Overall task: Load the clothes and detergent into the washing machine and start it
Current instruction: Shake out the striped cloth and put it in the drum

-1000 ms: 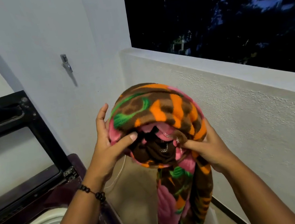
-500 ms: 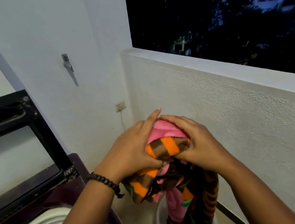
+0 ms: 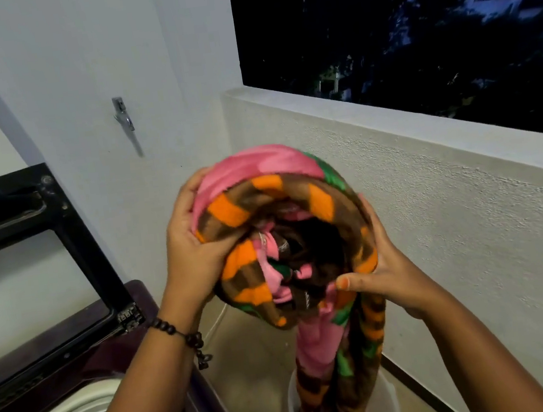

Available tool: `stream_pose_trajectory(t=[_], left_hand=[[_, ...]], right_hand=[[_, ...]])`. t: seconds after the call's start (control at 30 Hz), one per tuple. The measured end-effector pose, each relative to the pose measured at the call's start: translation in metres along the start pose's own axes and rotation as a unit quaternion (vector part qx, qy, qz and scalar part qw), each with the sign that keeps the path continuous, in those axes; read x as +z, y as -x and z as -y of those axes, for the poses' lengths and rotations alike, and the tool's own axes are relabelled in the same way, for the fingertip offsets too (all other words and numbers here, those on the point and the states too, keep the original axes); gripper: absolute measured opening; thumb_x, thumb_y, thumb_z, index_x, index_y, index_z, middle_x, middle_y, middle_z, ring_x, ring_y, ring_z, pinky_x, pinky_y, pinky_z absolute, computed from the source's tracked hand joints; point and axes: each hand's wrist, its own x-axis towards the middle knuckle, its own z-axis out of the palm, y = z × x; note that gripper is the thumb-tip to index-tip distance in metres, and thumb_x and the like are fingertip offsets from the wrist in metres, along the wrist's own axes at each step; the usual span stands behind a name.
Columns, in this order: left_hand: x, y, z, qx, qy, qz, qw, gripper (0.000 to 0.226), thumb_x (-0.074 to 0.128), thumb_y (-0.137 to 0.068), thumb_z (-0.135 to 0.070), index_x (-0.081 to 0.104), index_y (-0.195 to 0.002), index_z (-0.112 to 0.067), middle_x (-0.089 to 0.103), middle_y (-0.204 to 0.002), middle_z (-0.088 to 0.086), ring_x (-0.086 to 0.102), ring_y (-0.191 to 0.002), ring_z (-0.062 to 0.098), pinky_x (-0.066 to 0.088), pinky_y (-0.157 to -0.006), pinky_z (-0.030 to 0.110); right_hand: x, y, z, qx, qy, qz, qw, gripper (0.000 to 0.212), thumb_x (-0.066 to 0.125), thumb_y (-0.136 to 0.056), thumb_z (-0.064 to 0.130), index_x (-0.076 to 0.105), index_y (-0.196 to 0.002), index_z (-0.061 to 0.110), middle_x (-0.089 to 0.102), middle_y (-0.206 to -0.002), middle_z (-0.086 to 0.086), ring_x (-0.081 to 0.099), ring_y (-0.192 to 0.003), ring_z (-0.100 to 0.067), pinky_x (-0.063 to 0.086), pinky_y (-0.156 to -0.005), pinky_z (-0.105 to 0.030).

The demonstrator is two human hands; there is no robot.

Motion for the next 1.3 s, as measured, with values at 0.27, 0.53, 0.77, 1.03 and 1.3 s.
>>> stream_pose_trajectory(t=[0.27, 0.53, 0.77, 1.03, 1.3], left_hand=[[0.023, 0.009, 0.006, -0.048, 0.166, -0.126, 0.977, 0.060, 0.062, -0.072, 0.000, 0.045, -0.129, -0.010, 0.071, -0.097, -0.006, 0.067, -0.091, 0.010, 0.054, -0.076, 0.025], [-0.002, 0.020, 0.011, -0.105, 0.047, 0.072, 0.991, 0.117, 0.088, -0.058, -0.047, 0.019, -0.149, -0.023, 0.044, -0.146, 0.000, 0.051, -0.129, 0.011, 0.047, -0.102, 0.028], [0.006, 0.012, -0.022, -0.040, -0.395, 0.267, 0.878, 0.143, 0.081, -0.044, -0.072, -0.024, -0.141, -0.055, -0.024, -0.158, -0.017, -0.029, -0.143, 0.013, -0.011, -0.114, 0.061], [0.023, 0.013, 0.005, -0.006, -0.517, 0.311, 0.797, 0.127, 0.076, -0.059, -0.064, -0.018, -0.144, -0.050, 0.016, -0.156, -0.001, 0.018, -0.144, 0.025, 0.018, -0.115, 0.062], [0.016, 0.014, 0.025, 0.051, -0.325, 0.137, 0.934, 0.059, 0.066, -0.065, -0.050, 0.051, -0.121, -0.042, 0.061, -0.115, -0.007, 0.058, -0.105, 0.009, 0.045, -0.087, 0.016]], right_hand=[[0.028, -0.010, -0.006, -0.018, -0.205, -0.073, 0.976, 0.093, 0.090, -0.052, 0.021, 0.049, -0.134, 0.007, 0.067, -0.124, -0.010, 0.063, -0.115, -0.026, 0.055, -0.084, -0.028], [0.010, -0.015, -0.004, -0.086, -0.109, -0.208, 0.968, 0.076, 0.079, -0.058, 0.004, 0.053, -0.129, 0.014, 0.072, -0.111, 0.006, 0.068, -0.102, -0.013, 0.054, -0.085, -0.026], [0.005, -0.016, 0.009, -0.143, 0.155, -0.158, 0.965, 0.075, 0.075, -0.058, 0.034, 0.048, -0.126, 0.047, 0.058, -0.122, 0.005, 0.055, -0.110, 0.005, 0.041, -0.094, -0.010], [0.026, -0.018, 0.014, -0.160, 0.246, -0.106, 0.950, 0.077, 0.076, -0.062, 0.036, 0.050, -0.134, 0.036, 0.054, -0.124, 0.008, 0.053, -0.117, -0.011, 0.049, -0.095, -0.037], [0.019, -0.012, 0.027, -0.101, 0.248, -0.055, 0.962, 0.110, 0.074, -0.056, 0.060, 0.011, -0.145, 0.055, 0.015, -0.154, 0.016, 0.018, -0.145, -0.012, 0.029, -0.115, -0.051]])
